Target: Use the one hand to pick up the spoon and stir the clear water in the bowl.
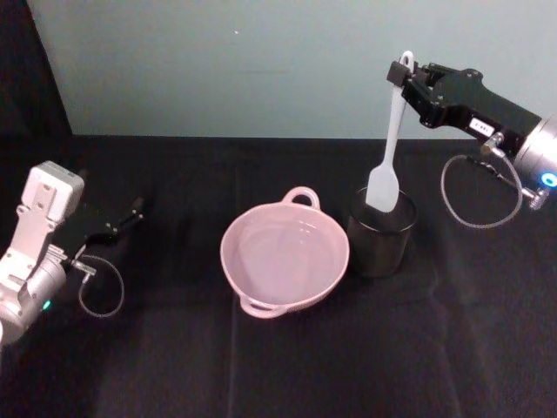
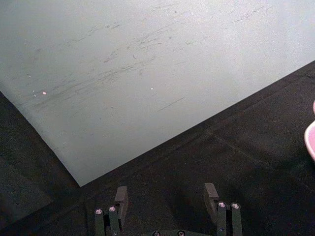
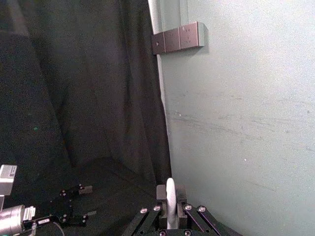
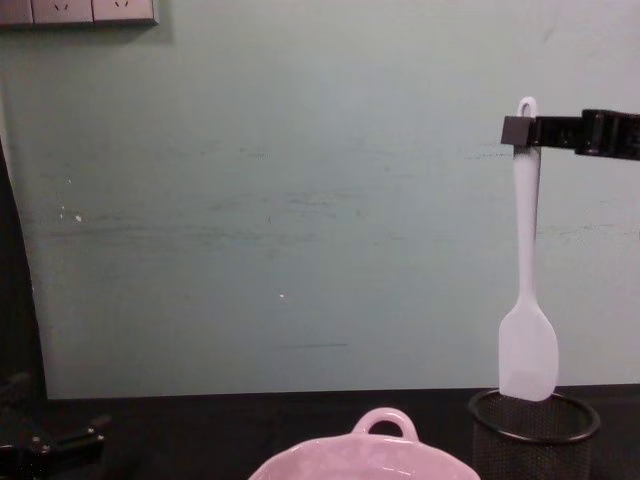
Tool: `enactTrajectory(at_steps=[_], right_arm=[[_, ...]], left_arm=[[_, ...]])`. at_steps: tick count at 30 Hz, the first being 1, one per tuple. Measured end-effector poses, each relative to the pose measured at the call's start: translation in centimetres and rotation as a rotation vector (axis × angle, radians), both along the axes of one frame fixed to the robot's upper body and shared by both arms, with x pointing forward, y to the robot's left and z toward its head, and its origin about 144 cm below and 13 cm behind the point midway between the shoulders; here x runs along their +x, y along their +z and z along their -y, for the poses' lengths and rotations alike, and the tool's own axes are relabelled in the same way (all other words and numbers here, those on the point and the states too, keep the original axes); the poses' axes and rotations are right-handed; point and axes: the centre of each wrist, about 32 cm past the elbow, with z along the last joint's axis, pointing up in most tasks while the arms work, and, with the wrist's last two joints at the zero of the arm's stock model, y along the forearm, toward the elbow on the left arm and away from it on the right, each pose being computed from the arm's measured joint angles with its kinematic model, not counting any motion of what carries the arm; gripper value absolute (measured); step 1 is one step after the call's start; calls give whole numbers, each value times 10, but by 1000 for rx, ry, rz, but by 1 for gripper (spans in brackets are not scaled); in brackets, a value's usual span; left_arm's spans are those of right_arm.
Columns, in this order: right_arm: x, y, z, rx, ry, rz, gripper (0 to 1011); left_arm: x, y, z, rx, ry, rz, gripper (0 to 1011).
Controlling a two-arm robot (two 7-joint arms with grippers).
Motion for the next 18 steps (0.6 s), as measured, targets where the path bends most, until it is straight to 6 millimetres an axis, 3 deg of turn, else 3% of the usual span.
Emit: enactTrajectory(at_steps=[18], right_arm=[[0, -2, 0, 3, -1, 0, 109]], left_arm=[[0, 0, 0, 0, 0, 0, 1011]])
